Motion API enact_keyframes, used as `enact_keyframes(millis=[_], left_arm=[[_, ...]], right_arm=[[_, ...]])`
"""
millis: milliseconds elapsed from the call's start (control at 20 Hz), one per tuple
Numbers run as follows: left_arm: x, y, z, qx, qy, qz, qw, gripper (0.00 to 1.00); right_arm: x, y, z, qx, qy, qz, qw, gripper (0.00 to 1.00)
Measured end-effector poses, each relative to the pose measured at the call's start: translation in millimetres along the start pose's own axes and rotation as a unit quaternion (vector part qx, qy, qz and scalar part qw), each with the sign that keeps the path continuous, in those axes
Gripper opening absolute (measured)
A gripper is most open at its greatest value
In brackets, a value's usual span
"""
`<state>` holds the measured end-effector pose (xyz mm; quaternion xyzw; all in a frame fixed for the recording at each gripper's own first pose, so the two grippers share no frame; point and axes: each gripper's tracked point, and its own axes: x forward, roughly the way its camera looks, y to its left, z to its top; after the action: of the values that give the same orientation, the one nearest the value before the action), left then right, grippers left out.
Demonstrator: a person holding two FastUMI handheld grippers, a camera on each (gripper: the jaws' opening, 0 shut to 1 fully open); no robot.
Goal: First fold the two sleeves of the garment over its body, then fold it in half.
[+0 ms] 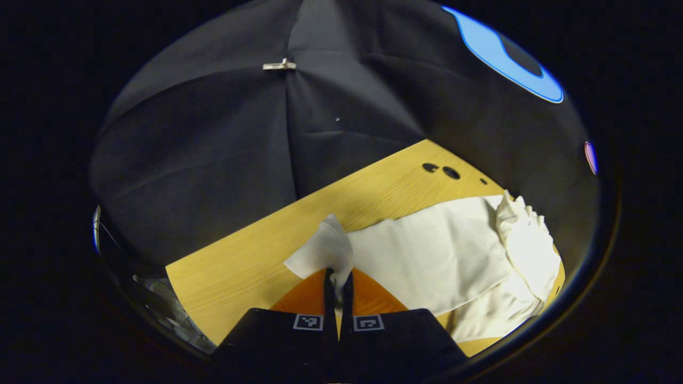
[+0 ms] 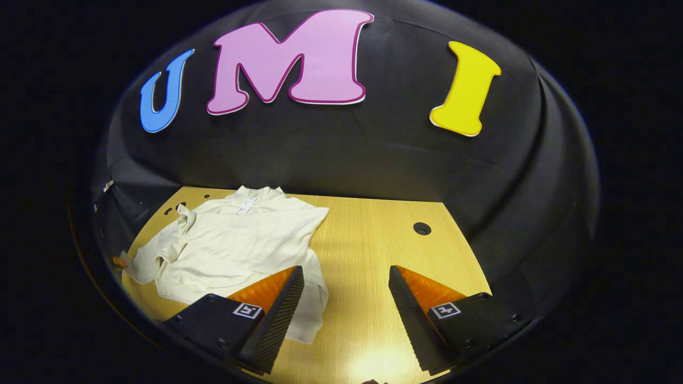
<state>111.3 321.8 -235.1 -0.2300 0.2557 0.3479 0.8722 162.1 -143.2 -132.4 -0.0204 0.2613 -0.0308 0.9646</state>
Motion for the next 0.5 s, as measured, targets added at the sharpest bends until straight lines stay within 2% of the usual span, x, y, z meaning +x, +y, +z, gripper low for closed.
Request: enact_keyframes(millis=[250, 300, 500], left_arm=[[-8, -76, 59, 0.043, -0.039, -0.042, 0.997, 0.06], [-10, -92, 67, 0.056, -0.043, -0.051, 0.996, 0.06], [-15, -173, 91, 0.097, -0.058, -0.099, 0.989, 0.06]], right_arm=[[3, -14, -11, 0.028, -0.004, -0.013, 1.0, 0.98], [3, -18, -17, 0.029, -0.004, -0.017, 0.999, 1.0], [5, -22, -44, 0.039, 0.006, -0.02, 0.999, 0.98]])
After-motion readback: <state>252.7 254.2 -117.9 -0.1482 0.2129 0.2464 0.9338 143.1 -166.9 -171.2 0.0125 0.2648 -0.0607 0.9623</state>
